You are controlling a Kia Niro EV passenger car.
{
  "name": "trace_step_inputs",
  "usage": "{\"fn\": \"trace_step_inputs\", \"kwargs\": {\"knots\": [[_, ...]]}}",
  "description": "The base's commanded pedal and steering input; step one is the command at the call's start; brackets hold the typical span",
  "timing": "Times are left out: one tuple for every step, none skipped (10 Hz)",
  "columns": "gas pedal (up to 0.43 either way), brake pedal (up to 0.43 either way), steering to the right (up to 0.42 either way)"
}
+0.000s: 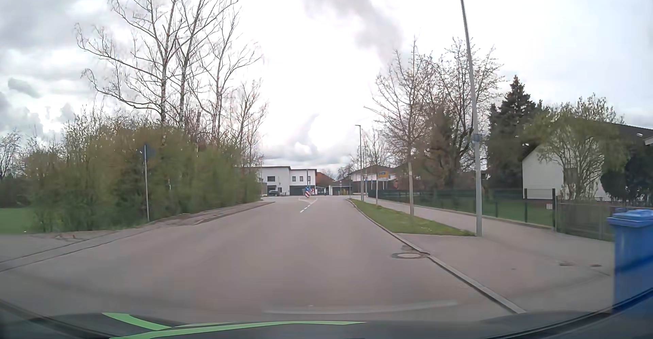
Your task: Follow the waypoints while adhering to traffic rules and regulations
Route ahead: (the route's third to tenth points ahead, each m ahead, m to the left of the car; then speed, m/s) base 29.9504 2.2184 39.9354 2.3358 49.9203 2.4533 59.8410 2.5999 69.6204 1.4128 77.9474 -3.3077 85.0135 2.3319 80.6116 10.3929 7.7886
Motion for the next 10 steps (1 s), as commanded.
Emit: {"fn": "trace_step_inputs", "kwargs": {"knots": [[0.087,0.0,0.001],[0.087,0.0,0.001],[0.087,0.0,0.0],[0.087,0.0,0.0],[0.087,0.0,0.0],[0.087,0.0,0.0],[0.087,0.0,0.0],[0.087,0.0,0.0],[0.098,0.0,0.0],[0.098,0.0,0.0]]}}
